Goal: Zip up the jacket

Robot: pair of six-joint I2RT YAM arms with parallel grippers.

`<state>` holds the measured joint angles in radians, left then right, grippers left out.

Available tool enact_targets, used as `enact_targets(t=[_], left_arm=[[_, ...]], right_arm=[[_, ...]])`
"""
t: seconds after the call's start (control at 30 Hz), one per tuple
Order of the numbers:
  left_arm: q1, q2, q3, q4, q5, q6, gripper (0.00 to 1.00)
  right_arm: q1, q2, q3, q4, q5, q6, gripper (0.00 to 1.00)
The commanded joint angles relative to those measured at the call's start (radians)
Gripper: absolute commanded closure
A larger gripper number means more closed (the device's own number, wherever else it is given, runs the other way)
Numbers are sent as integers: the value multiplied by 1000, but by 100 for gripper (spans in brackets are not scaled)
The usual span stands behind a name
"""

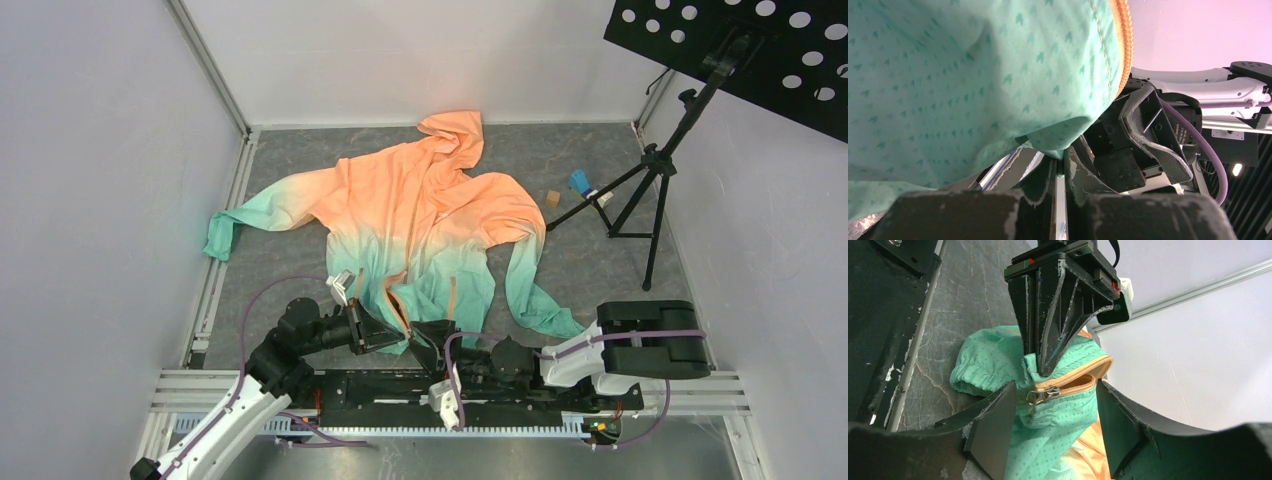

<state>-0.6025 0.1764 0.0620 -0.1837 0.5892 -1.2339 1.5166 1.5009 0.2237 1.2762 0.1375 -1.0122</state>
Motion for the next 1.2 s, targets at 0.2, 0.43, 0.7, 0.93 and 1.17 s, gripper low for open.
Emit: enact_targets(t=[0.2,0.43,0.7,0.93,1.17], left_arm=[[-2,-9,-8,10,34,-28,98],[-2,-11,-7,9,34,-32,98],[-2,-12,-9,0,36,-34,98],[-2,-12,-16,0,30,-35,98],[-2,-12,-12,0,31,-38,98]], right_arm=[[-23,18,24,102,20,17,40],[-28,49,29,112,26,11,40],[-29,9,21,115,17,55,41],[-29,-36,2,92,-4,72,43],[-29,-47,-5,77,-13,83,43]])
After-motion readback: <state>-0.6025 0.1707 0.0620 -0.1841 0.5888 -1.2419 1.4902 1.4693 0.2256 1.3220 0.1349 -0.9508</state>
